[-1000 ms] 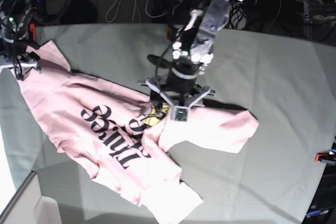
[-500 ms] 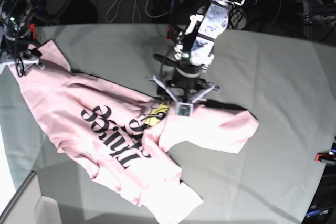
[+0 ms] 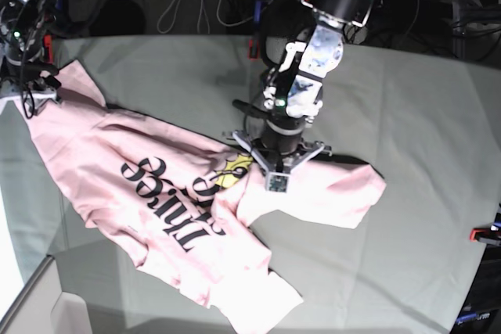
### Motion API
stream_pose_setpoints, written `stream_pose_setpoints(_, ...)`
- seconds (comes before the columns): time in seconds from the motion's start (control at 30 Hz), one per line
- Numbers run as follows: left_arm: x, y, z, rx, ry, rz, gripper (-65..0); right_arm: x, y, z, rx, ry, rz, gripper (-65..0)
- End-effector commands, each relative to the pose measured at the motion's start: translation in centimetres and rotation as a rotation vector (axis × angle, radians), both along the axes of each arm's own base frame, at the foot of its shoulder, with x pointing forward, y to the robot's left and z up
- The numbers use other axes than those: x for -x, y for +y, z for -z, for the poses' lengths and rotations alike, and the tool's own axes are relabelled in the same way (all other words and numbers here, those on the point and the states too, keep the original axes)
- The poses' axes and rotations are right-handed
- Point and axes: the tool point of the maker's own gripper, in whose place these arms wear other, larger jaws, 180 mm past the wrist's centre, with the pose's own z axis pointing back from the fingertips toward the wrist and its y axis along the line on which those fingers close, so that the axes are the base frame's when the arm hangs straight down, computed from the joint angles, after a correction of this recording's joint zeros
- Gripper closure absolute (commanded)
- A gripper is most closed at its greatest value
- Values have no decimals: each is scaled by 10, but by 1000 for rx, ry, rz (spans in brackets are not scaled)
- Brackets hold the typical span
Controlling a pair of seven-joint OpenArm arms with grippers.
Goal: Layout the t-shirt on the table in an organized manner, then fold the t-shirt properly
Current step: 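Grasp the shirt near the sun graphic with the left gripper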
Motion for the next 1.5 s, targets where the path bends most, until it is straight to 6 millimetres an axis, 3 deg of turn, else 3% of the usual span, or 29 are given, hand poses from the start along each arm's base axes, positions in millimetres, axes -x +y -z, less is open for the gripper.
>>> stream_pose_setpoints(0.0, -7, -3, -9, 10, -34, -2, 0, -6, -8, -13, 37, -37, -3, -324)
stream_pose_setpoints(0.07, -6, -2, -8, 10, -29, -4, -2, -6, -8, -13, 37, -37, -3, -324)
stream_pose_setpoints(0.27, -4, -7, -34, 48, -90, -6, -5, -6, -8, -13, 37, -37, -3, -325)
stream_pose_setpoints(0.43, 6, -11, -32, 53, -81, -3, -29, -12, -7, -16, 35, -50, -6, -325)
stream_pose_setpoints(0.53, 7, -12, -30, 54, -74, -4, -145, -12, -6, -15, 30, -48, -6, -325)
stream_pose_setpoints(0.6, 7, -12, -30, 54, -74, -4, -274, -12, -6, -15, 30, -48, -6, -325)
stream_pose_setpoints(0.67, 6, -12, -32, 55, -78, -3, -363, -12, -6, -15, 30, -48, -6, -325)
stream_pose_setpoints(0.77, 6, -12, -23, 46, -60, 0, -418, -12, -6, -15, 30, -48, -6, -326)
stream_pose_setpoints(0.97, 1, -10, -2, 17, -8, 8, -326, -12, -7, -15, 33, -49, -6, -326)
stream_pose_setpoints(1.03, 2, -10, -3, 19, -9, 7, -247, -13, -8, -16, 37, -50, -7, -326)
stream_pose_setpoints(1.17, -8, -9, -25, 36, -70, 2, -6, -13, -12, -18, 48, -45, -11, -326)
stream_pose_setpoints(1.27, -13, -5, -34, 35, -91, -7, -15, -10, -13, -10, 36, -31, -4, -326)
stream_pose_setpoints(1.37, -23, -1, -62, 47, -168, -14, -2, -10, -16, -9, 40, -25, -5, -326)
stream_pose_setpoints(1.47, -36, 13, -119, 56, -322, -19, -3, -10, -16, -9, 41, -24, -5, -326)
